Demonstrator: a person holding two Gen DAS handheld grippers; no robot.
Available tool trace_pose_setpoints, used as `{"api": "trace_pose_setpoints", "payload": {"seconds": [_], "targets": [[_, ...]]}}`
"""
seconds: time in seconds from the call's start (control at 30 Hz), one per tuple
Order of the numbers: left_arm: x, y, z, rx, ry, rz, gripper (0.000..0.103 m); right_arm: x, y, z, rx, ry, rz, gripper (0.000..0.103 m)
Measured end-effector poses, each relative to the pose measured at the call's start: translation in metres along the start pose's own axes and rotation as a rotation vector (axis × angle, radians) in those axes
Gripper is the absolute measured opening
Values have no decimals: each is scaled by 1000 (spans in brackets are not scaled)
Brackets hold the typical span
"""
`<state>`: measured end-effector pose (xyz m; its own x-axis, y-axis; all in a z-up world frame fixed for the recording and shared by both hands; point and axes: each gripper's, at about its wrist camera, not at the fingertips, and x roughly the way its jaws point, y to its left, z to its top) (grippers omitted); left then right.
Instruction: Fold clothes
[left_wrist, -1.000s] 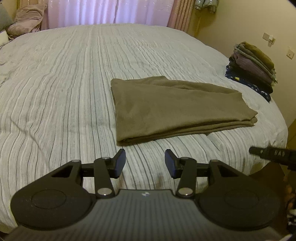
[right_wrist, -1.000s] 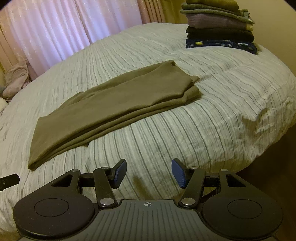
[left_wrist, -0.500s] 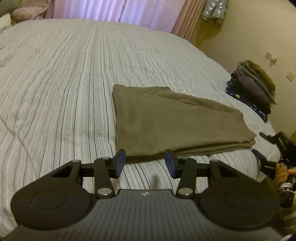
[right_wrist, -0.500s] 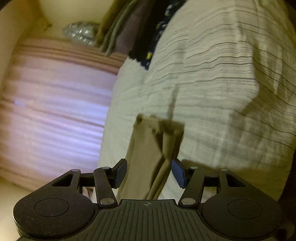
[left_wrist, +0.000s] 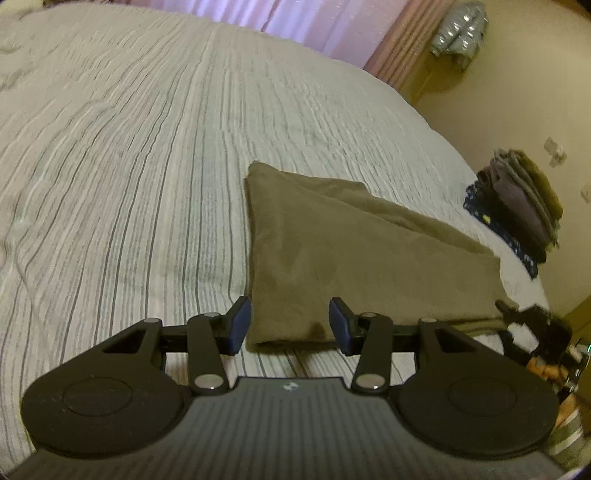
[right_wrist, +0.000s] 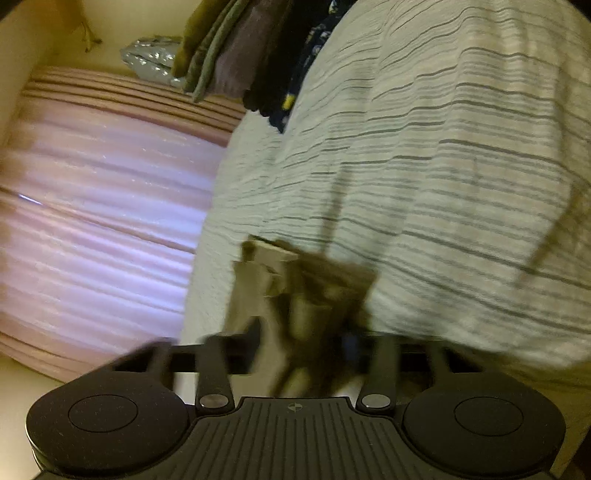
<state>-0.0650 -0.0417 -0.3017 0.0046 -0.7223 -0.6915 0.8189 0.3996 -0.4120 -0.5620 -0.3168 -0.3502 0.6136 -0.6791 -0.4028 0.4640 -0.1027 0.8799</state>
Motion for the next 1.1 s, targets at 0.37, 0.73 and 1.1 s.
{"api": "trace_pose_setpoints", "payload": {"seconds": [0.37, 0.73, 1.1], "targets": [[5, 33, 7, -113, -4, 10, 42, 6, 70, -28, -472, -51, -238, 17], [-10, 74, 7, -216, -45, 16, 42, 11, 204, -262, -1701, -136, -50, 16], [-16, 101, 4, -259, -39, -8, 42, 48, 166, -361, -2013, 14, -38, 17]]}}
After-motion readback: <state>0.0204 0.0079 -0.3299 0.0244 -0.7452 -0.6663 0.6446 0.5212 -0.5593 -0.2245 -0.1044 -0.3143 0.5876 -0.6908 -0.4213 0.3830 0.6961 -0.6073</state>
